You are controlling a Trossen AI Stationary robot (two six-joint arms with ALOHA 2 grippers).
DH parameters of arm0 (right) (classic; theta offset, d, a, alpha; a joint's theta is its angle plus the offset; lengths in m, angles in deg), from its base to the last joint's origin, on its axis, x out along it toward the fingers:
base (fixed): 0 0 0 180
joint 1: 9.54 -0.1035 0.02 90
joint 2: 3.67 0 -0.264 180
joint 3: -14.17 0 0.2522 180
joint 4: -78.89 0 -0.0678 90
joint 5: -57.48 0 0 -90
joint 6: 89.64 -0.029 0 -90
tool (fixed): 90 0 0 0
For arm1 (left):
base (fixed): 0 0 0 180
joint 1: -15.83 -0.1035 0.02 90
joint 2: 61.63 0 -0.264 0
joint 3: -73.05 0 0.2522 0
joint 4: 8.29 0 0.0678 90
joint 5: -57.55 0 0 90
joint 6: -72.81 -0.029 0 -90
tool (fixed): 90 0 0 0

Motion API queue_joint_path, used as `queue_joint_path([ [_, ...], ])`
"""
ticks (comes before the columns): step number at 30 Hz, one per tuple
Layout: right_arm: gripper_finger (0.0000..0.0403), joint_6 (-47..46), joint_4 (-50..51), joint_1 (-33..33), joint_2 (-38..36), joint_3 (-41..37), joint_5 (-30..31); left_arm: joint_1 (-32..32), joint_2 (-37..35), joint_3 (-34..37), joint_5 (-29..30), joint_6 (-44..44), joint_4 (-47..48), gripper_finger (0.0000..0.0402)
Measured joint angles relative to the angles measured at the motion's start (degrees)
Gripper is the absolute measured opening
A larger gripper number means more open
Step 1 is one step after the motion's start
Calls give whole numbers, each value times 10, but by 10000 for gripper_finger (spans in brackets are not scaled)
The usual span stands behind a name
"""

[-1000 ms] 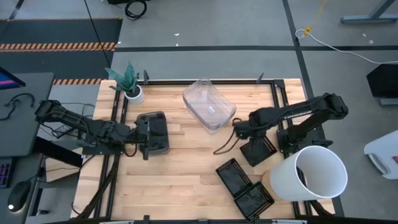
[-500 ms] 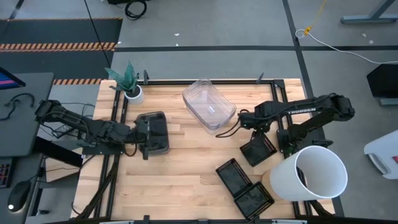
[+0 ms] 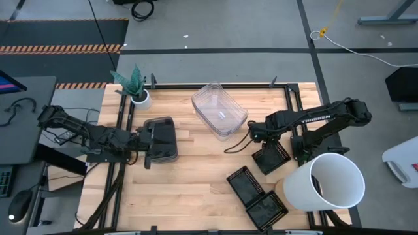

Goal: Stack baskets by color
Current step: Stack the middle black basket on the top black basket

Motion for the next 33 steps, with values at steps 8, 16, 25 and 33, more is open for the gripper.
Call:
queue_joint_path([
  [8,196,-16,-76,-83,32,24,-5,13,-110,89,22,3,-21,119],
  [16,196,-6,-73,-163,98,125,17,13,-200,126,23,16,10,119],
  [25,196,14,-85,-238,209,231,20,13,-265,163,23,20,28,119],
  [33,196,70,-80,-244,294,305,37,13,-307,171,23,10,36,119],
])
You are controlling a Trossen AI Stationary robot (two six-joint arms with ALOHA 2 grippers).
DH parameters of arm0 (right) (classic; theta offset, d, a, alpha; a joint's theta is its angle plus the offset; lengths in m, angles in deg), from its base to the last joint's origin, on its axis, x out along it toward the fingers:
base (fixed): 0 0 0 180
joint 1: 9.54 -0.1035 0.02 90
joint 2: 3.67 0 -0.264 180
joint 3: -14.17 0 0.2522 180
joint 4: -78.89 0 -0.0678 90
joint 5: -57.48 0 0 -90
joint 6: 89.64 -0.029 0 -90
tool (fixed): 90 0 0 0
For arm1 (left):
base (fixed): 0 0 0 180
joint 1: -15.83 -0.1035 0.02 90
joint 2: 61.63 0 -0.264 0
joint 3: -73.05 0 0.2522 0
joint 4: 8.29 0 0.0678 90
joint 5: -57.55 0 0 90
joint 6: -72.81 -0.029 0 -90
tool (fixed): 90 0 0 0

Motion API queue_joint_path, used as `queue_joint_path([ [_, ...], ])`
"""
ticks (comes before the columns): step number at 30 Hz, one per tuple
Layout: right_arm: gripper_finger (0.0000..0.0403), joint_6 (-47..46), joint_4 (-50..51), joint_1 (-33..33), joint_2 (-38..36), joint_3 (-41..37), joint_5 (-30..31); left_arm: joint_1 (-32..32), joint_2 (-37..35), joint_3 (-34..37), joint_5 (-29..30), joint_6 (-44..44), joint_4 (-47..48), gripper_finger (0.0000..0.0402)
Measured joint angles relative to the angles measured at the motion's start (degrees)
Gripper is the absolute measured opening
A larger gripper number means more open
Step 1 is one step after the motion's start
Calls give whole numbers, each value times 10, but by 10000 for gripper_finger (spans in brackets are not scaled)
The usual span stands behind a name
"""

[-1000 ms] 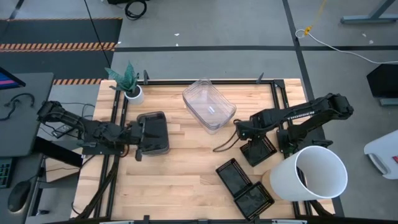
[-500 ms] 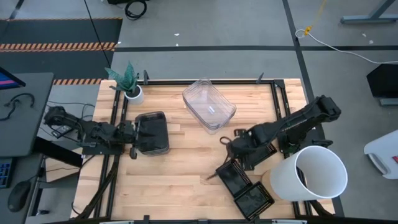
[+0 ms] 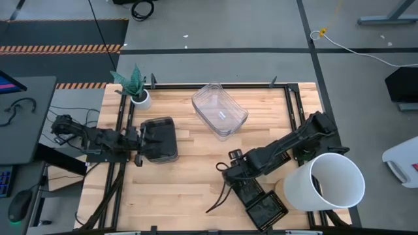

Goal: Stack baskets by color
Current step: Stack the middle black basket on the top black basket

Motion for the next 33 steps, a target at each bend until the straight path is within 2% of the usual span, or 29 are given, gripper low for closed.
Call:
queue_joint_path([
  [7,196,18,-4,19,10,5,2,0,-46,9,-1,-5,17,119],
  [18,196,39,-30,23,10,2,2,0,-42,16,1,-11,4,119],
  [33,196,92,-73,43,9,-73,-5,0,-34,17,4,-35,-15,119],
])
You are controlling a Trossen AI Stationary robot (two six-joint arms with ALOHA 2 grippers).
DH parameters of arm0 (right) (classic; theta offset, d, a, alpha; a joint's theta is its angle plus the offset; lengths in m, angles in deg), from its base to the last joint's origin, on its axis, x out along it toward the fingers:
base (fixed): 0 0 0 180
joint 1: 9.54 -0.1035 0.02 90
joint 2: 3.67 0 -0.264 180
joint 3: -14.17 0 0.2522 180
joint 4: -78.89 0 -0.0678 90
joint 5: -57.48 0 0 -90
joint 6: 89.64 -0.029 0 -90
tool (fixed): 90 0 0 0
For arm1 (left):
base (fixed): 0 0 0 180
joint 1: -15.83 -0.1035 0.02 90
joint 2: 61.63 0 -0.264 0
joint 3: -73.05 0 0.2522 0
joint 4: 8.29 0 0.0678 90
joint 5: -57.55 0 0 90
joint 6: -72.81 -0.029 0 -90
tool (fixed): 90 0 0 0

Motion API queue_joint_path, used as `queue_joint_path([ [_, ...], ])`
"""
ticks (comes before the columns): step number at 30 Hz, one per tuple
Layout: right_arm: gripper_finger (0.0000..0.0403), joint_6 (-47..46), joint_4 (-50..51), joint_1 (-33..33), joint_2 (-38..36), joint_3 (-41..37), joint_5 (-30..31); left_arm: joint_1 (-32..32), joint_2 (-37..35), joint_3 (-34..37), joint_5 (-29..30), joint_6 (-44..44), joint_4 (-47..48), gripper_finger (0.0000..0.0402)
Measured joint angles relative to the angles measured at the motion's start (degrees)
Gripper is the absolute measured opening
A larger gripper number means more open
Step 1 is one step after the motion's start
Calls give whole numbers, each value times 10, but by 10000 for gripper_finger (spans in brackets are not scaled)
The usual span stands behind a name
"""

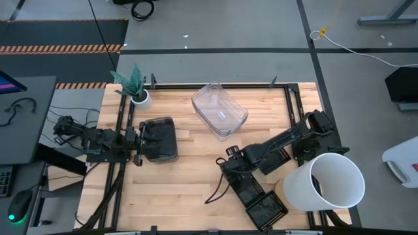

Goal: Stack baskets by color
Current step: Stack the middle black basket on the top black basket

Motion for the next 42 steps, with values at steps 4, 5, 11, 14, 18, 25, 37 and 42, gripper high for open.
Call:
queue_joint_path([
  [4,196,5,-8,7,0,-23,-23,0,0,0,0,0,-1,119],
  [5,196,6,-15,8,0,-29,-26,0,0,0,0,0,-3,119],
  [11,193,16,-73,8,0,-59,-36,0,0,0,-1,0,-4,119],
  [14,182,16,-80,7,0,-64,-39,0,0,0,-1,0,-5,119],
  [18,147,16,-82,8,0,-64,-39,0,0,0,-1,0,-5,119],
  [25,59,16,-81,8,0,-64,-31,0,0,0,-2,0,-6,119],
  [37,8,10,-91,53,-33,-48,-36,0,0,0,-2,0,-6,119],
  [42,5,-46,-22,84,-102,0,-60,0,0,0,-2,0,-6,119],
])
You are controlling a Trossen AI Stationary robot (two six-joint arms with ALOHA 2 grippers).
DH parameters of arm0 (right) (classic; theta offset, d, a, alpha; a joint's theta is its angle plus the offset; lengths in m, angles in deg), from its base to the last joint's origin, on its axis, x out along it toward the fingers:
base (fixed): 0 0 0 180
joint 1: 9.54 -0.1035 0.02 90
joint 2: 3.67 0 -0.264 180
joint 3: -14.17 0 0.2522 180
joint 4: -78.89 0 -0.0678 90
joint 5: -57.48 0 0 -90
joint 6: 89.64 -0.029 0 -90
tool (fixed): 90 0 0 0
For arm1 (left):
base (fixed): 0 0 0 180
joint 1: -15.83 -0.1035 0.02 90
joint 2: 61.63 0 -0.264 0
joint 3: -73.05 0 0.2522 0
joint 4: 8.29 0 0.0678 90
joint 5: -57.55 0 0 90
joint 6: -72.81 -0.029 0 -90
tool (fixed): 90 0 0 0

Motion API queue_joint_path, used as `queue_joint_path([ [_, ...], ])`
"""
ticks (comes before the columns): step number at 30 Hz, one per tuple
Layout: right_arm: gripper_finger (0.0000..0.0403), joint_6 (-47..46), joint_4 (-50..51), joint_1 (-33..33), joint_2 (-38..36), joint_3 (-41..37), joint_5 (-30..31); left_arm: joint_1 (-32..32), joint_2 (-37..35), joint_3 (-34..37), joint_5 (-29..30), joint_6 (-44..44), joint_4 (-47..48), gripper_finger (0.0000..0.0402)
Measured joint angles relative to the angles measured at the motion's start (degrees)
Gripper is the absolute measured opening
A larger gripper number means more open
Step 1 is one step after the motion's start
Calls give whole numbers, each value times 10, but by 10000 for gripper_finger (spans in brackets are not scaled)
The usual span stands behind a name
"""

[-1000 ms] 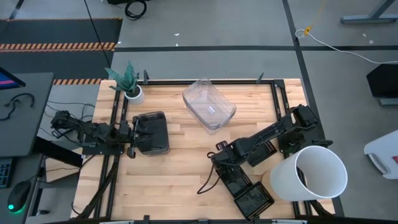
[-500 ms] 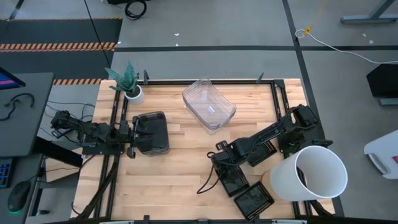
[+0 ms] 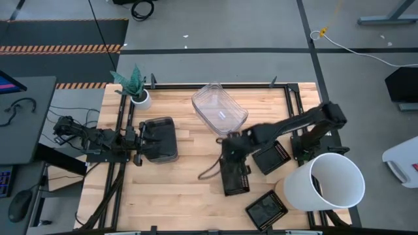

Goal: Stack baskets by color
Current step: Stack the middle black basket on the top black basket

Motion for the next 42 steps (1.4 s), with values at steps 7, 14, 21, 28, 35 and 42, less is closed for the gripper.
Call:
queue_joint_path([
  [7,5,-166,158,48,-93,31,0,0,0,0,0,0,0,119],
  [14,5,-219,322,66,-141,31,109,0,0,0,0,0,0,119],
  [21,4,-284,435,78,-142,31,157,0,0,0,0,0,0,119],
  [28,4,-295,437,75,-137,-6,113,0,0,0,0,0,0,119],
  [35,4,-294,435,67,-122,-68,92,0,0,0,0,0,0,119],
  [42,4,-372,403,51,-124,-104,139,0,0,0,0,0,0,119],
])
